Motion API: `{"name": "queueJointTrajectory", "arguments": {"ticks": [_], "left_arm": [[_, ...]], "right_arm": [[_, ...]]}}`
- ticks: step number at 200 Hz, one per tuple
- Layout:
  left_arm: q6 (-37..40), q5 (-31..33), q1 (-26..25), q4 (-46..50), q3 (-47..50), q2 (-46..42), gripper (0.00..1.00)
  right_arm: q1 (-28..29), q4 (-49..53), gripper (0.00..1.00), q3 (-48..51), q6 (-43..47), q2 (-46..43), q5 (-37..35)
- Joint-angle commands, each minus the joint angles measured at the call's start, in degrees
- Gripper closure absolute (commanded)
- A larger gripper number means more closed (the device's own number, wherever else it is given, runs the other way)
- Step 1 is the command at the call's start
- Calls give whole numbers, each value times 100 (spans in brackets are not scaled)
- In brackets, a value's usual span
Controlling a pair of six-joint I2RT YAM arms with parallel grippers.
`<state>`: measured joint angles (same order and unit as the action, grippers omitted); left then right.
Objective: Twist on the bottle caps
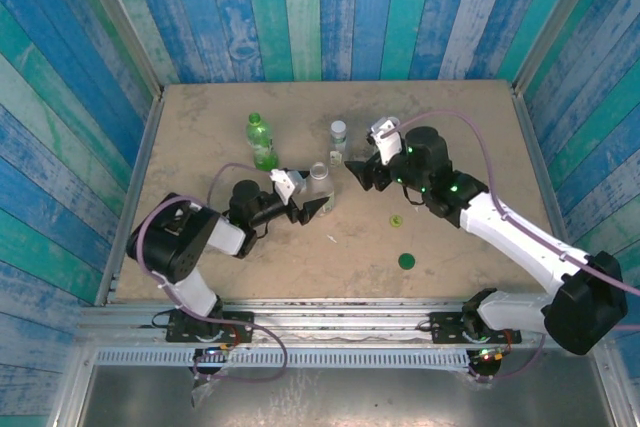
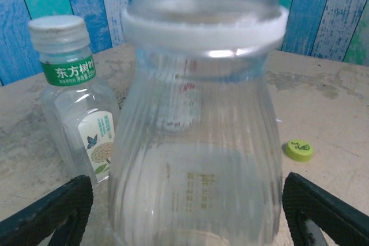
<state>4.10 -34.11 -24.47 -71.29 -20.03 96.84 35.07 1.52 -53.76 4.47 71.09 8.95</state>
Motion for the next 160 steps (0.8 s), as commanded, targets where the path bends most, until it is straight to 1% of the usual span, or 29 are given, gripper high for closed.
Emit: {"name": "queueJointTrajectory", "arguments": {"ticks": [1,22,85,98,115,131,160], "left_arm": [[-128,-173,21,-862,-125,469,17],[-285,-198,21,-1238,-165,691,23],[-344,-333,21,-1186,-247,705,25],[-374,-342,21,-1211,-256,733,27],[-366,-342,21,-1219,-259,752,33],[-366,-368,21,-1221,-243,738,35],[-357,-326,21,-1221,-96,505,41]], "right_arm": [[-14,164,14,76,80,-163,-88],[-9,208,14,74,102,-192,-96],[-17,235,14,136,67,-150,-71],[-14,235,14,137,71,-123,-69],[-13,222,14,137,72,-96,-71],[-13,213,14,129,72,-57,-61],[-15,216,15,80,-19,-3,28]]}}
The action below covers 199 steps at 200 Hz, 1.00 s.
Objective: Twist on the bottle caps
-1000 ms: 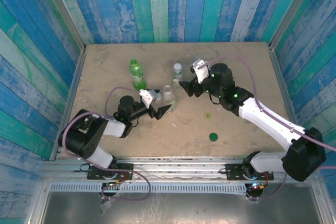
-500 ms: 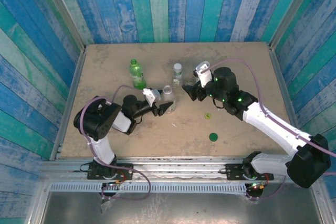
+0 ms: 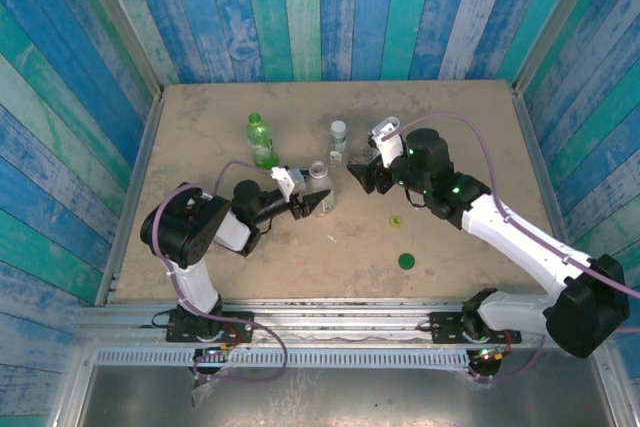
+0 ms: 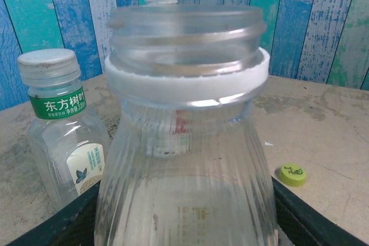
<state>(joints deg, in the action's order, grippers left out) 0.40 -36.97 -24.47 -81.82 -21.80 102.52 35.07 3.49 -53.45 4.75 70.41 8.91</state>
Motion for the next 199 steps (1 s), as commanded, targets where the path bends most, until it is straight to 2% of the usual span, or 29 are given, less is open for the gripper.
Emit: {"name": "queueJointTrajectory", "arguments": {"ticks": [1,59,111,161,199], "left_arm": [[12,-39,21,-163,85,-73,41],[52,430,21,596,717,-1544,45],[-227,1297,21,2183,1310,-3571,47],[-351,2090,21,2773,1453,-4473,48],[-421,2759,21,3054,1705,-5033,48]], "right_arm": [[-17,20,15,48,-55,71,32],[157,-242,15,-7,-346,638,-119],[519,-897,15,-69,-501,1704,-280],[892,-1802,17,-295,-653,3118,-319],[1057,-2079,20,-762,-864,4011,-413]]}}
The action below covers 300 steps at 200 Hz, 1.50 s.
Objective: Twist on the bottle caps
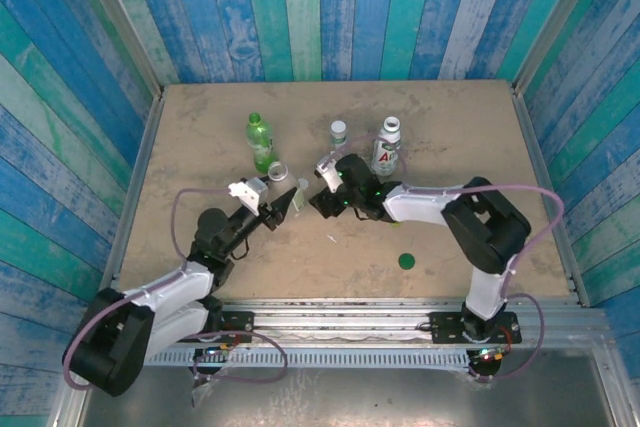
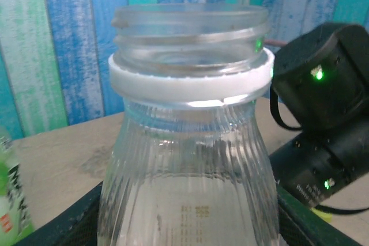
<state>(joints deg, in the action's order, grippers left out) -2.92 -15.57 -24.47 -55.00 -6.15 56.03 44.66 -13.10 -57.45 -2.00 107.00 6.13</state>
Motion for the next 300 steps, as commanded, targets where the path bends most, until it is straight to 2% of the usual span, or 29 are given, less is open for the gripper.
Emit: {"name": "queueJointTrajectory", "arguments": {"ticks": [1,37,56,136,177,186,216,238,300], "left_arm": [[-78,631,17,383,145,-401,48],[-58,1158,21,588,189,-667,48],[-42,1405,17,618,255,-744,48],[63,1289,21,737,230,-794,47],[132,1066,21,763,163,-654,46],[164,1004,21,764,142,-574,46],[356,570,-12,722,20,-290,46],[495,312,-216,477,-16,-43,45],[649,-565,-709,-547,2,682,44]], "right_arm": [[105,-420,21,-376,-188,367,-142],[222,-448,24,-853,-224,1021,-234],[240,-448,29,-1071,-275,1300,-302],[338,-158,43,-1780,-245,2055,-750],[355,-17,61,-1858,-245,2067,-763],[359,-11,64,-1789,-224,1978,-746],[368,-53,64,-1382,-172,1504,-784],[314,-26,64,-959,-99,1098,-793],[61,-361,63,908,-375,-33,-1098]]}}
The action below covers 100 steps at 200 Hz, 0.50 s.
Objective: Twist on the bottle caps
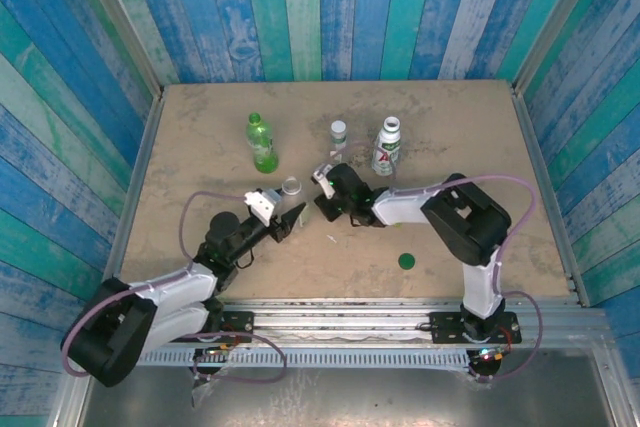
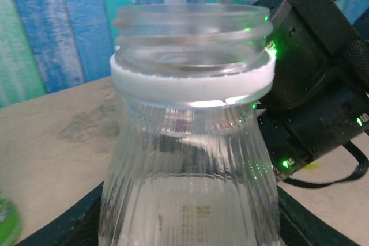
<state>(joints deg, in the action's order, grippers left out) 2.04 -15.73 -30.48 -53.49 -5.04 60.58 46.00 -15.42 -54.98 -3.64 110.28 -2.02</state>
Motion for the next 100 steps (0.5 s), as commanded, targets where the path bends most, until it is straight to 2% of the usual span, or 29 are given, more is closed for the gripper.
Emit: {"name": "queueJointTrajectory", "arguments": {"ticks": [1,59,100], "left_arm": [[150,-565,-112,-715,-110,240,44],[-133,-1336,-444,-1755,-150,1026,45],[-135,-1415,-826,-2354,-312,1948,45]], "right_arm": [[-77,-142,63,689,-222,-381,-295],[-63,-332,61,2325,-812,-1672,-987],[-66,-378,57,2708,-849,-1960,-1186]]}}
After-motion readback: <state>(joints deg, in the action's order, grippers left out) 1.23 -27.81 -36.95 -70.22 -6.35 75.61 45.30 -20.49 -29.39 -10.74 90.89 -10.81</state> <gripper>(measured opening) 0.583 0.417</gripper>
